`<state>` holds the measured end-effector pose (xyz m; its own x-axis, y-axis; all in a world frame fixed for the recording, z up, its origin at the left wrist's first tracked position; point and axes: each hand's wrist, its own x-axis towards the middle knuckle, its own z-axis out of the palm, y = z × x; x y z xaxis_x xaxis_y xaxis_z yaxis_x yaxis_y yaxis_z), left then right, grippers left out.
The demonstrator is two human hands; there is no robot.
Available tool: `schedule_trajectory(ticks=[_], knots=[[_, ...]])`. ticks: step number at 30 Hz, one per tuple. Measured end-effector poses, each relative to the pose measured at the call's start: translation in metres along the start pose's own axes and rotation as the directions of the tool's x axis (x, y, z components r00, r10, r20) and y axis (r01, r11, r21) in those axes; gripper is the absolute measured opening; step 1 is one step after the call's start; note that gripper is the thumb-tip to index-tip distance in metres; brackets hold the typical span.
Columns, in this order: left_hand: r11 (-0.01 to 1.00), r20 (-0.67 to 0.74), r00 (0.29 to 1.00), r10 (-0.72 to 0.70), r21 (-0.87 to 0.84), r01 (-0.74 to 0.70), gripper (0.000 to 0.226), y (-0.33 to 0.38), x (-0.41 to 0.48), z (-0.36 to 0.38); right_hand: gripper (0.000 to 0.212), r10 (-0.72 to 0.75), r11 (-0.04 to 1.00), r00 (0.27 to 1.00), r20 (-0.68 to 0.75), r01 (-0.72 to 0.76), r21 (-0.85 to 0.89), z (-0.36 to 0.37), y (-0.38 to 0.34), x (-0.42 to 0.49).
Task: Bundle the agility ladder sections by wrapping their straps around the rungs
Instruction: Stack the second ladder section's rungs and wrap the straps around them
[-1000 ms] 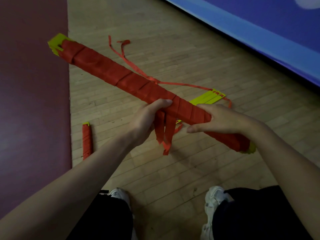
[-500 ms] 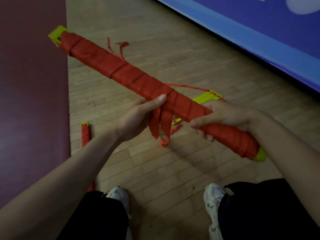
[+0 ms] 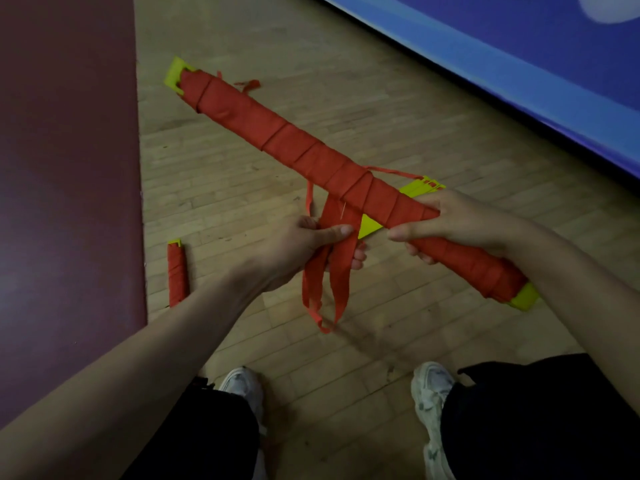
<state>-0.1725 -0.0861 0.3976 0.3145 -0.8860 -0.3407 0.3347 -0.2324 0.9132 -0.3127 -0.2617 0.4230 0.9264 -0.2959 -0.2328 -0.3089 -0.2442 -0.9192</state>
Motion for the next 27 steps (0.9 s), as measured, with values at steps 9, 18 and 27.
schedule_trajectory(ticks=[9, 18, 27], knots=[[0.999, -0.074, 0.997, 0.009, -0.051, -0.013, 0.022, -0.008, 0.005, 0.009, 0.026, -0.106, 0.815, 0.985, -0.14, 0.005, -0.58, 0.005, 0.021, 0.016], [0.997, -0.152, 0.988, 0.033, -0.061, -0.043, 0.023, -0.009, 0.012, 0.01, 0.048, -0.449, 0.301, 0.86, -0.241, -0.108, -0.948, 0.036, 0.034, 0.022], [0.991, -0.28, 0.96, 0.032, -0.119, -0.068, 0.042, -0.003, 0.017, 0.012, 0.078, -0.653, 0.165, 0.737, -0.175, -0.087, -0.982, 0.044, 0.066, 0.035]])
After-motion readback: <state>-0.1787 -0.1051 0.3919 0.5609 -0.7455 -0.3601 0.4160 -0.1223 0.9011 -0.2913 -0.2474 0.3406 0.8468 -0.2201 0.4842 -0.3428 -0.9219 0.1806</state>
